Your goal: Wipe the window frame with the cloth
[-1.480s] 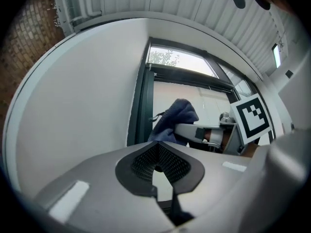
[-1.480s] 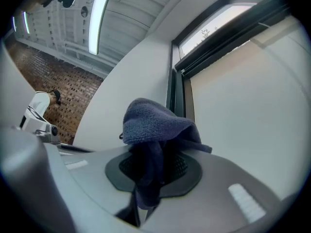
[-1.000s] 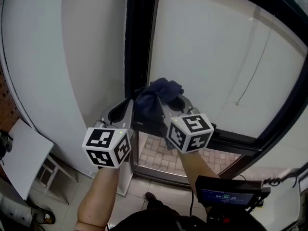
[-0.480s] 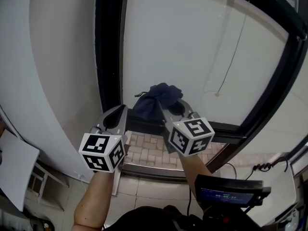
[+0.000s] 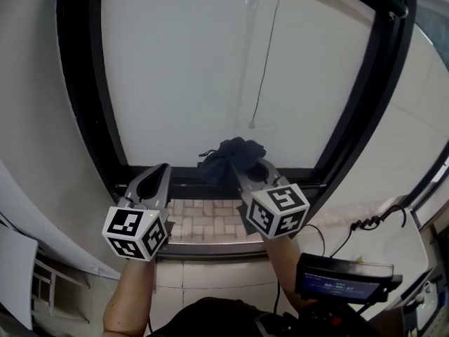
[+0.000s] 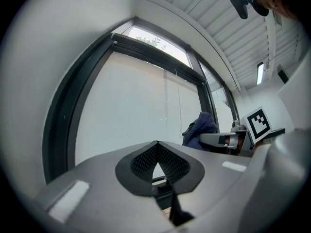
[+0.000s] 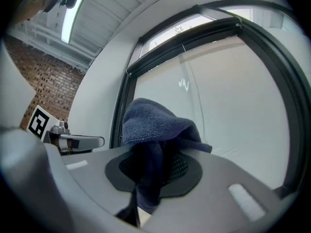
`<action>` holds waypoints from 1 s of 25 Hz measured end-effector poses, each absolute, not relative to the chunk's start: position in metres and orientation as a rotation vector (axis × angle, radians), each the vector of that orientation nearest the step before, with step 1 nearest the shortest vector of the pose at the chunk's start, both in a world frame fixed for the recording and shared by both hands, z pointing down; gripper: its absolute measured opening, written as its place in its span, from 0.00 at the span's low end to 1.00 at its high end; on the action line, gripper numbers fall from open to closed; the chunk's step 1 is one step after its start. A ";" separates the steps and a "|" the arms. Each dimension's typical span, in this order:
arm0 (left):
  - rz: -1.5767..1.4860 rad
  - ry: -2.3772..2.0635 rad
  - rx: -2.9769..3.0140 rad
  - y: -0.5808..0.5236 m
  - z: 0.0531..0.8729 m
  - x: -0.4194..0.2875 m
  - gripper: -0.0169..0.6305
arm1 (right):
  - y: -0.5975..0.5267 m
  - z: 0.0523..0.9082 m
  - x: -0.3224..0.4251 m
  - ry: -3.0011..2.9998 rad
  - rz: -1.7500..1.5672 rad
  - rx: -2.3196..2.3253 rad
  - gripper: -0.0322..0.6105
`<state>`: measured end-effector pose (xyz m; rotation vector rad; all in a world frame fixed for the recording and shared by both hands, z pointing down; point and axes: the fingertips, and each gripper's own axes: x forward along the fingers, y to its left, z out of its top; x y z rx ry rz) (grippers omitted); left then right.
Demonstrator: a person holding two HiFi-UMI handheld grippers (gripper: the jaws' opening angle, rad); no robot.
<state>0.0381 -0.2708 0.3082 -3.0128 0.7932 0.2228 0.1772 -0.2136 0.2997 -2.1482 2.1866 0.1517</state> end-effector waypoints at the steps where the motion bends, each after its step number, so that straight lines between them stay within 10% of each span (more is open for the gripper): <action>1: 0.217 0.784 -3.017 -0.265 0.313 0.049 0.02 | -0.204 0.304 0.187 2.189 0.144 -2.153 0.15; 25: 0.071 0.660 -3.099 -0.213 0.390 0.118 0.02 | -0.123 0.415 0.261 2.198 -0.086 -2.231 0.14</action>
